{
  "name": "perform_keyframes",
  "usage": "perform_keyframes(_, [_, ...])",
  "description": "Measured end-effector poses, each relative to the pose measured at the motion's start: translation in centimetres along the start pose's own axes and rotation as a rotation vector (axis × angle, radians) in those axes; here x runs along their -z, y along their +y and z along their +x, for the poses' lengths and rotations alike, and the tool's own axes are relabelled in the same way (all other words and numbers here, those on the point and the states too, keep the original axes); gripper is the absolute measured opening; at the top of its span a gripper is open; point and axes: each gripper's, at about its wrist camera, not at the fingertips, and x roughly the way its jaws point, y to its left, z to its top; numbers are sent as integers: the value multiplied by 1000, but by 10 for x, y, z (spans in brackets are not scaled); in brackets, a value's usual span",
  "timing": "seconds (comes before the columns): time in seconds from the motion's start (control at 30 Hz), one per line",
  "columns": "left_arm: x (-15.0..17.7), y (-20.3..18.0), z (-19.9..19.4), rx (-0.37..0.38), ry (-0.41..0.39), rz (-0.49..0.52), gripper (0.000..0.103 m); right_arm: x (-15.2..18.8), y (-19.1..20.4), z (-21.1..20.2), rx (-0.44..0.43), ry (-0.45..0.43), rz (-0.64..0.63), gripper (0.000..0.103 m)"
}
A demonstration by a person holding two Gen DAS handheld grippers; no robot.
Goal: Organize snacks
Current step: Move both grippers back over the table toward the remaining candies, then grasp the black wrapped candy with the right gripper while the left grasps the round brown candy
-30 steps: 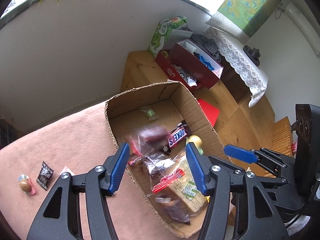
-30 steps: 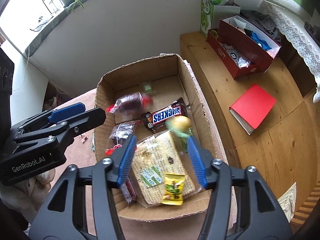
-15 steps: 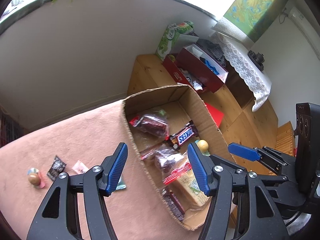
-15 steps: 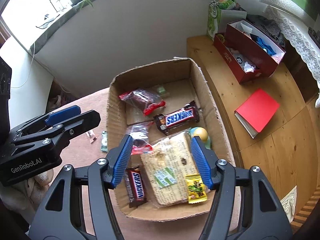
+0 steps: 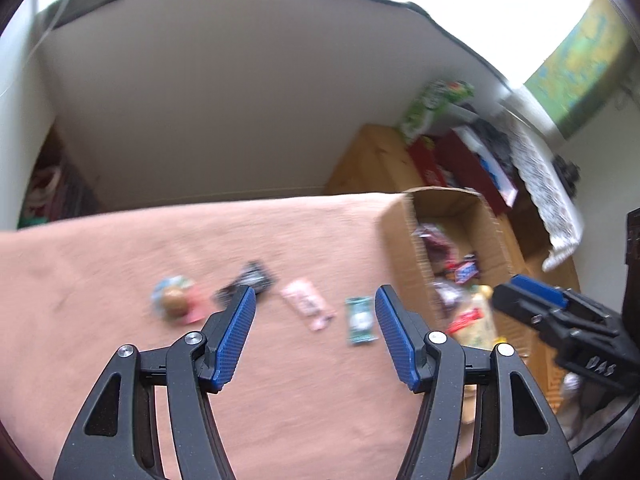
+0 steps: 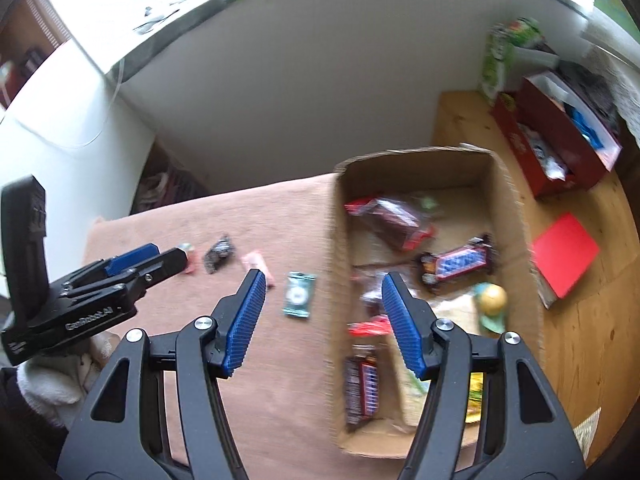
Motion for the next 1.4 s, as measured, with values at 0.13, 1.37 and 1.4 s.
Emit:
perform_keyframes(0.13, [10,35,-5,-46,1,-65,62,-6,30,12,-33,15,-63,63])
perform_keyframes(1.37, [18,103,50,-98,64,-123,43,-32,106,191,-149,373,94,33])
perform_keyframes(1.4, [18,103,49,-104,61,-118,41,-33,108,192,-138,375,79,32])
